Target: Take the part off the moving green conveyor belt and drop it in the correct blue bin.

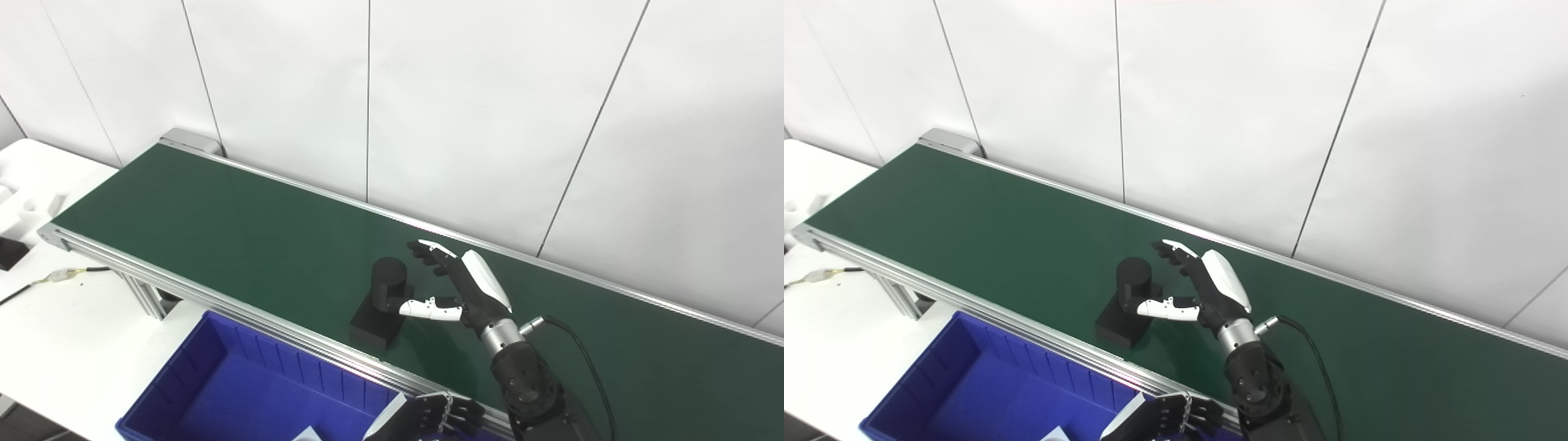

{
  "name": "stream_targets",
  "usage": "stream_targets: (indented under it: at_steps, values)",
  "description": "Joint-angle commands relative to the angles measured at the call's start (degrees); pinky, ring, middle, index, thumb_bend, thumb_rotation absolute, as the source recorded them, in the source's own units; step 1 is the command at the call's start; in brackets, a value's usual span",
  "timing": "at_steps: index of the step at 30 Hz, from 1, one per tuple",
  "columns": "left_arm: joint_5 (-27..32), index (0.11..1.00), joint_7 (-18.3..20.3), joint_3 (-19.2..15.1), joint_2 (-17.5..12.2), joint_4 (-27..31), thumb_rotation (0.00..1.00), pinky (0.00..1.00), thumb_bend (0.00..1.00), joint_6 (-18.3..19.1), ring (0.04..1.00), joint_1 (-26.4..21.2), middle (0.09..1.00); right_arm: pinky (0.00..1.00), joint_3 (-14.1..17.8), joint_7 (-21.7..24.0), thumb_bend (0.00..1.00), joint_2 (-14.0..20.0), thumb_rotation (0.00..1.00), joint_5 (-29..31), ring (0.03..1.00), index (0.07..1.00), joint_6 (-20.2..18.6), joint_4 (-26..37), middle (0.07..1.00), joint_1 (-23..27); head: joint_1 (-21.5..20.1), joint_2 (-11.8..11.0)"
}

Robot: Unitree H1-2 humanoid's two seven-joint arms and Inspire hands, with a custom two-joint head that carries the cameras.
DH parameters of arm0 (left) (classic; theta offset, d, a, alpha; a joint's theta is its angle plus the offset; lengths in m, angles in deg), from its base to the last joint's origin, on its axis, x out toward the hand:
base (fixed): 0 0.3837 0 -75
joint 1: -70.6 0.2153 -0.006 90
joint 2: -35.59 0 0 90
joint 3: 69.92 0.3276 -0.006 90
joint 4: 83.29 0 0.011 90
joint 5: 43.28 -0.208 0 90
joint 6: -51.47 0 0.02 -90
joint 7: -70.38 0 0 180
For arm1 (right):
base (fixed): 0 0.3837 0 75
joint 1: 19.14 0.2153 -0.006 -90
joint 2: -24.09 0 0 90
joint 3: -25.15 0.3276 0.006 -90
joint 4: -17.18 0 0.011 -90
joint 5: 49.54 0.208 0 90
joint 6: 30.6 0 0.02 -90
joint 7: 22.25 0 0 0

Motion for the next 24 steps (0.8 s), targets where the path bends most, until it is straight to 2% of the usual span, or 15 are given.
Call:
stream_targets:
  at_steps: [1,11,14,15,16,20,23,24]
  values:
    - [-0.4,0.686,-0.8,0.4,1.0,2.1,0.74,0.57,0.87,-2.5,0.647,0.0,0.687,0.77,0.1,-1.1,0.85,-1.7,0.47,0.6,0.825,0.836,3.6,0.6,0.82,2.7,0.1,0.1]
    - [-0.9,0.668,-1.4,0.7,1.4,3.2,0.75,0.57,0.86,-2.6,0.639,0.7,0.673,0.77,-0.1,-2.5,0.87,-2.2,0.4,-0.1,0.816,0.818,4.4,-2.5,0.808,2.8,0.0,0.9]
    - [-0.8,0.669,-1.5,0.9,1.3,3.7,0.75,0.57,0.83,-2.5,0.637,1.0,0.673,0.75,-0.1,-3.3,0.86,-2.1,0.32,-0.3,0.798,0.811,5.2,-3.6,0.799,2.5,-0.1,1.3]
    - [-0.8,0.67,-1.6,0.9,1.3,3.8,0.75,0.57,0.83,-2.5,0.636,1.0,0.674,0.72,-0.2,-3.6,0.82,-2.1,0.24,-0.4,0.772,0.804,5.6,-3.9,0.786,2.4,-0.1,1.3]
    - [-0.8,0.67,-1.5,0.9,1.2,4.0,0.75,0.57,0.83,-2.5,0.636,1.1,0.674,0.71,-0.2,-4.8,0.81,-2.1,0.23,-0.9,0.769,0.803,6.1,-4.2,0.784,2.2,-0.4,1.7]
    - [-0.7,0.678,-1.4,0.9,0.9,4.8,0.77,0.57,0.8,-2.6,0.639,1.5,0.679,0.57,0.3,-8.6,0.8,-2.2,0.02,-1.6,0.657,0.734,7.4,-4.3,0.703,1.0,-0.7,2.1]
    - [-0.3,0.679,-1.4,0.9,0.7,5.2,0.77,0.56,0.79,-2.6,0.638,1.7,0.676,0.5,0.8,-11.8,0.76,-2.5,0.0,-1.9,0.578,0.684,8.2,-4.1,0.65,0.2,-1.0,2.5]
    - [-0.2,0.679,-1.3,0.8,0.6,5.2,0.77,0.56,0.79,-2.6,0.639,1.8,0.675,0.43,1.0,-13.0,0.63,-2.6,0.0,-2.1,0.524,0.662,8.4,-4.0,0.608,0.0,-1.0,2.5]
